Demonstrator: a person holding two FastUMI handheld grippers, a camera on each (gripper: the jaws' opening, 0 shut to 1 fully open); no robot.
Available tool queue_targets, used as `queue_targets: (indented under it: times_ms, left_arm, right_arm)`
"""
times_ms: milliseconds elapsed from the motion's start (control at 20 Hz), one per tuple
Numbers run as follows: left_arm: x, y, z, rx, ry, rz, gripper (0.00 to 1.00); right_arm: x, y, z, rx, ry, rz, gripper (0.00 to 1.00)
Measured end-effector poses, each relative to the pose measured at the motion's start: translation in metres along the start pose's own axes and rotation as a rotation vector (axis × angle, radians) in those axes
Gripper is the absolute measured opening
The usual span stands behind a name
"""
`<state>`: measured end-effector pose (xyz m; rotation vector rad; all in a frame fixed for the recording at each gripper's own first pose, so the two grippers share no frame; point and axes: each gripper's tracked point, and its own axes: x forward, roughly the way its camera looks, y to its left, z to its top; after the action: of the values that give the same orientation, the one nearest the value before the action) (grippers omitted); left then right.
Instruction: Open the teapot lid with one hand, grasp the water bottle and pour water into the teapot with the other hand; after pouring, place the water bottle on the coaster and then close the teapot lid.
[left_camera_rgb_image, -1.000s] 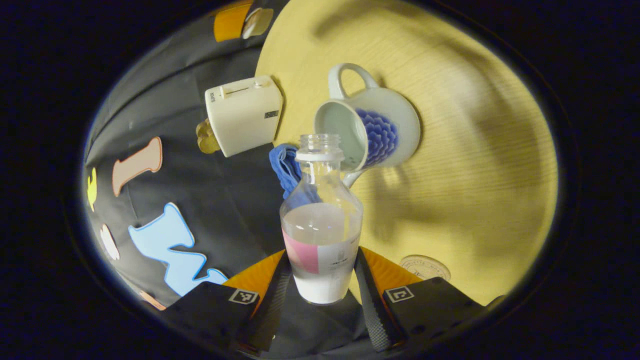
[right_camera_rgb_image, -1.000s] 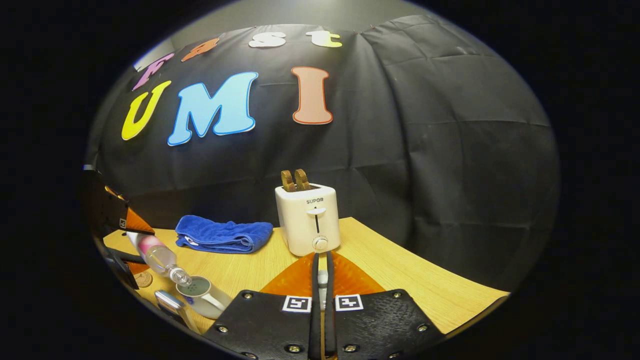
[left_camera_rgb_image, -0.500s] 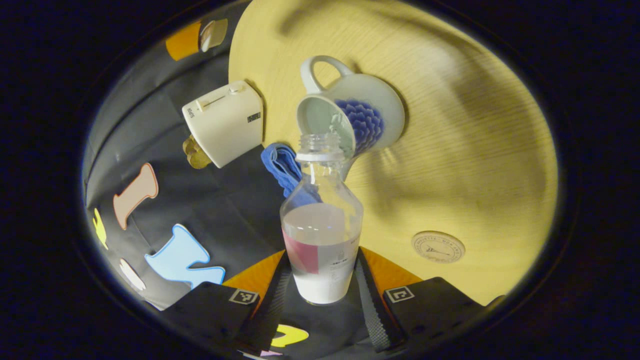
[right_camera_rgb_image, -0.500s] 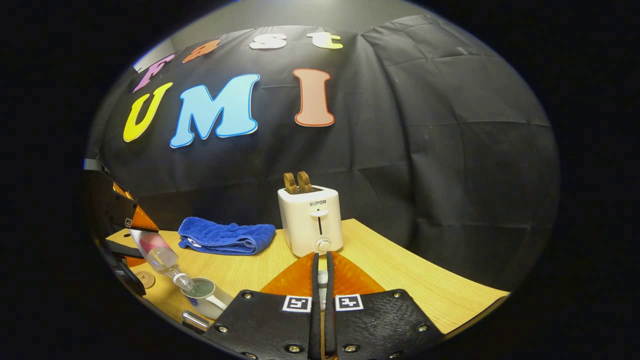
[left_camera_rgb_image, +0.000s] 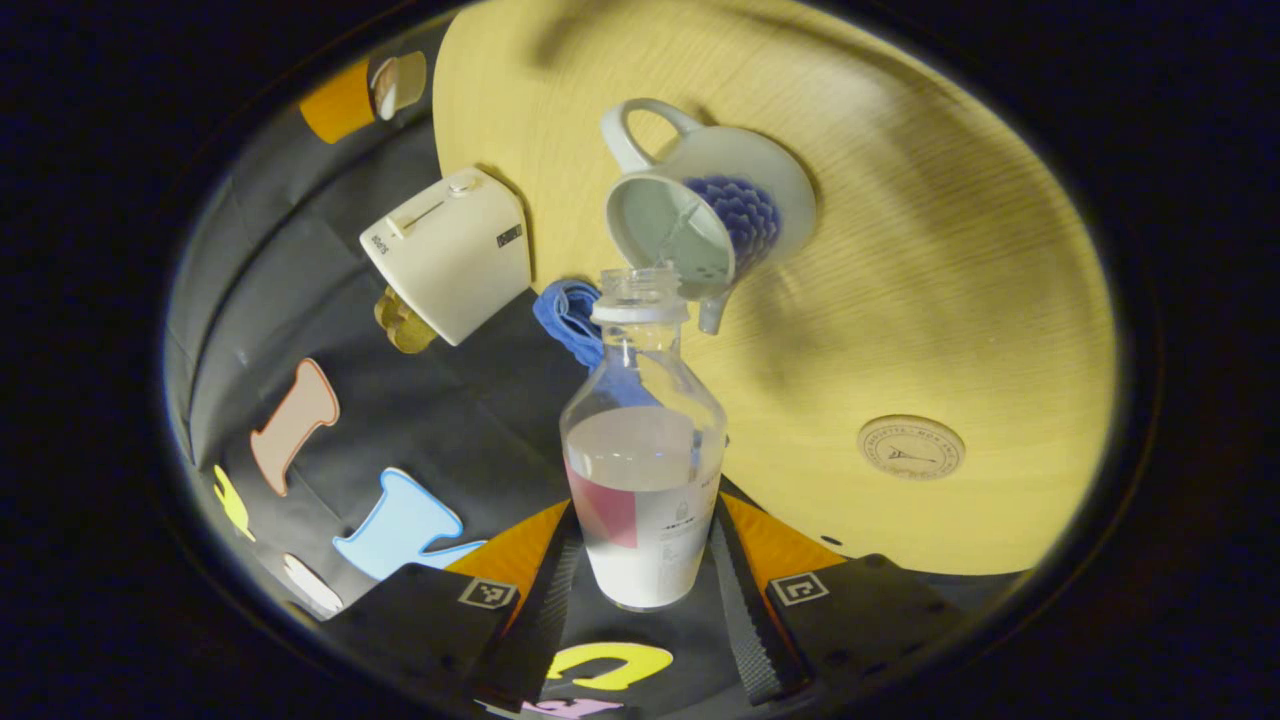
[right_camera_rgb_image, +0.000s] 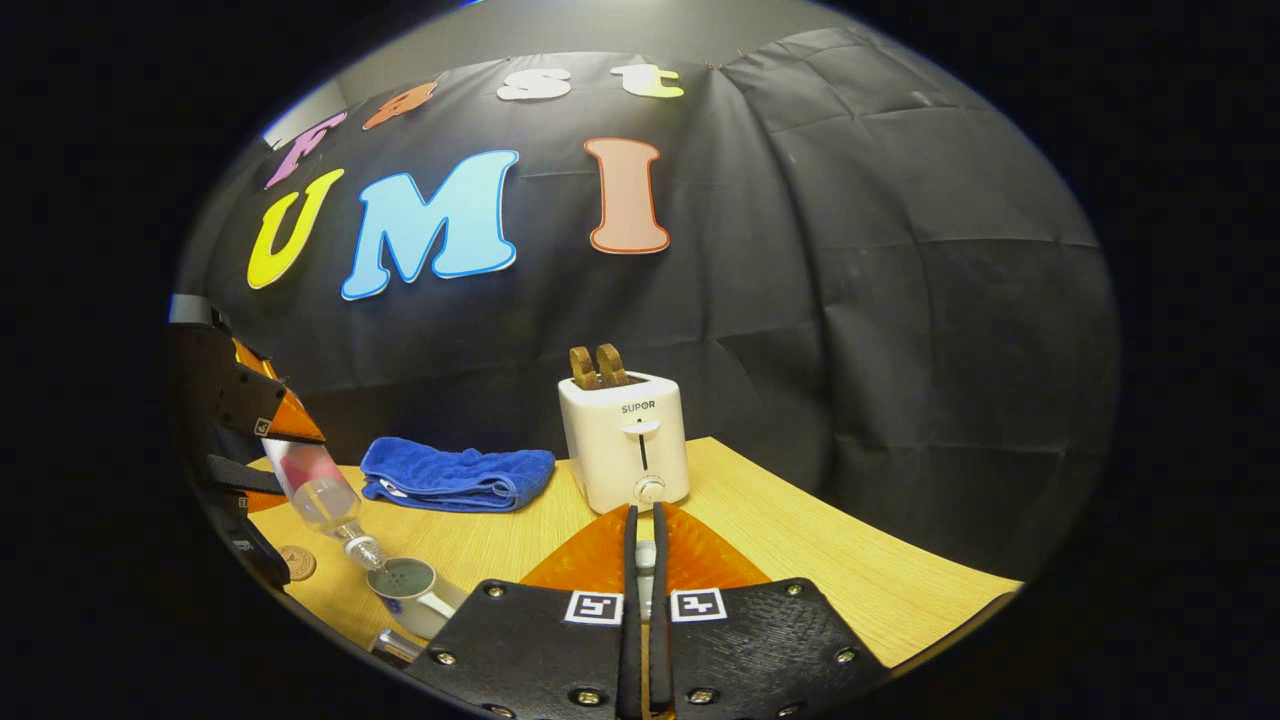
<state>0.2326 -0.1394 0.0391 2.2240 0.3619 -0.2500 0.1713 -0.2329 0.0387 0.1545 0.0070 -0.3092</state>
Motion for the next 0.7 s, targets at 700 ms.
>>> queue_targets:
  times_ms: [700]
  left_arm:
    - [-0.0058, 0.0063, -0.0043, 0.042, 0.034, 0.007, 0.8]
  right_arm:
    - [-0.0001, -0.0006, 0.0007, 0.008, -0.002, 0.006, 0.03]
